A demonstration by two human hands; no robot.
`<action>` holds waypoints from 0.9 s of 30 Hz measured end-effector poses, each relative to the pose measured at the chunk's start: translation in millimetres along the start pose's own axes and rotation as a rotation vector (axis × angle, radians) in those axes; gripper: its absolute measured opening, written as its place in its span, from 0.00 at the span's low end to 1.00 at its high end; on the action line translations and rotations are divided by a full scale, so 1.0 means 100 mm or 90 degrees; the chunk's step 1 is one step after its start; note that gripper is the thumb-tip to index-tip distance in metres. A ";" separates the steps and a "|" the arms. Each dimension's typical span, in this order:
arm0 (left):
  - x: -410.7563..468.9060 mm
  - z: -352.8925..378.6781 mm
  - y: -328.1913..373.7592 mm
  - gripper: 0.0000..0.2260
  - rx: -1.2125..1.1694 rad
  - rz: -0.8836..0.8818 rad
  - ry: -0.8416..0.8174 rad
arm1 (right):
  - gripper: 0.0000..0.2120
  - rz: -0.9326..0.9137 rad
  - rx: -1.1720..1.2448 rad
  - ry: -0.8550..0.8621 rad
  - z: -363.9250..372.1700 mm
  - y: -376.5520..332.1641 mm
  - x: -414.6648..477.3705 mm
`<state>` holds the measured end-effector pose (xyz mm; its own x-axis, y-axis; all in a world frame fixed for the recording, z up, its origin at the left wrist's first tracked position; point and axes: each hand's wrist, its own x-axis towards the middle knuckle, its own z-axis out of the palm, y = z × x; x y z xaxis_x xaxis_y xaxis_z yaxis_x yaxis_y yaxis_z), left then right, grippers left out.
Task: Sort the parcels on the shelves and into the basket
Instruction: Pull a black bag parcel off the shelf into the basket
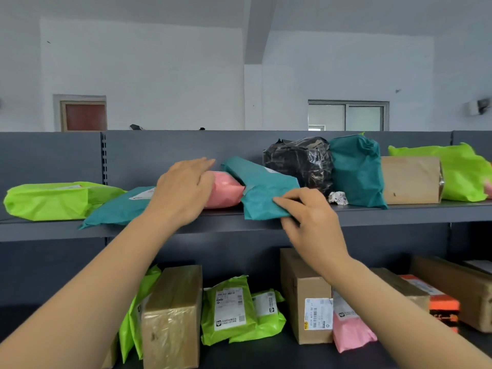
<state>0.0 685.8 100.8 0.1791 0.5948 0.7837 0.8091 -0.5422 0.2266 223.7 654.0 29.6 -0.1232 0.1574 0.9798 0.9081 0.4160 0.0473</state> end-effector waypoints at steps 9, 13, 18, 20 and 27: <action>-0.26 0.39 0.49 0.16 -0.177 -0.046 -0.113 | 0.15 0.088 0.170 -0.154 -0.09 -0.03 -0.19; -0.36 0.51 0.51 0.16 -0.238 -0.059 -0.083 | 0.20 0.253 0.328 -0.075 -0.25 -0.03 -0.02; -0.48 0.51 0.51 0.25 -0.261 -0.054 -0.127 | 0.30 0.551 0.392 -0.184 -0.28 0.10 0.26; -0.51 0.50 0.51 0.29 -0.246 -0.061 -0.146 | 0.32 0.593 0.429 -0.231 -0.23 0.11 0.32; -0.56 0.46 0.43 0.25 -0.334 -0.085 -0.146 | 0.30 0.576 0.522 -0.204 -0.09 -0.01 0.40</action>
<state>50.8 656.3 40.6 0.2578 0.7598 0.5968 0.4579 -0.6400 0.6170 221.7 652.3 70.2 0.2159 0.8370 0.5028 0.2178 0.4606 -0.8604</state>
